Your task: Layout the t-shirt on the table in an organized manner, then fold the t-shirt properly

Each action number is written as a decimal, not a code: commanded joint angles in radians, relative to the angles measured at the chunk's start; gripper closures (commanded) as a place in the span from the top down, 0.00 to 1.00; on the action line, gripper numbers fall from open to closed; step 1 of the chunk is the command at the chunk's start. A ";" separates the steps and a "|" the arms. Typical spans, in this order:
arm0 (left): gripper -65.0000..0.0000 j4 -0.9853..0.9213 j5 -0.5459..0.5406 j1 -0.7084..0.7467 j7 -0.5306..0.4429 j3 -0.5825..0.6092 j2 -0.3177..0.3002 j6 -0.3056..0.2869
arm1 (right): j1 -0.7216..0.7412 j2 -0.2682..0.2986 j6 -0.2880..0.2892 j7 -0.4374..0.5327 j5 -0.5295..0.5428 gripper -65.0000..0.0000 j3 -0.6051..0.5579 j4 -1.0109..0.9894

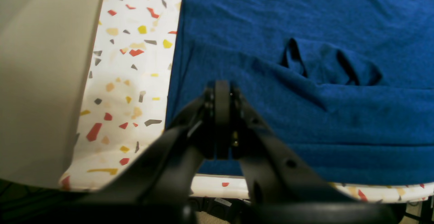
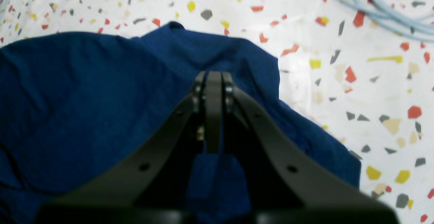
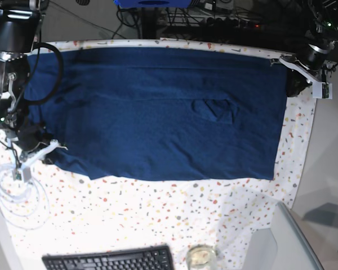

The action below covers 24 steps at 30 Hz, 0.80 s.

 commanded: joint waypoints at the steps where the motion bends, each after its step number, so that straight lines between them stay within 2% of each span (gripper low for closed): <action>1: 0.00 0.015 -0.008 0.004 -0.025 -0.011 -0.011 -0.004 | 0.028 0.014 0.004 0.029 0.013 0.00 0.005 0.020; 11: 0.00 -0.068 -0.013 -0.009 -0.041 -0.012 -0.013 -0.004 | 0.076 0.012 0.004 0.029 0.013 0.00 0.005 0.001; 14: 0.00 -0.086 -0.011 -0.004 -0.062 -0.012 -0.013 -0.004 | 0.099 0.041 0.004 0.030 0.013 0.00 0.001 -0.020; 18: 0.00 -0.079 -0.011 0.014 -0.073 -0.029 -0.019 -0.004 | 0.182 0.060 0.004 0.033 0.013 0.00 0.005 -0.129; 24: 0.00 -0.082 -0.016 0.013 -0.073 -0.143 -0.011 -0.004 | 0.349 0.083 0.004 0.035 0.013 0.00 0.001 -0.384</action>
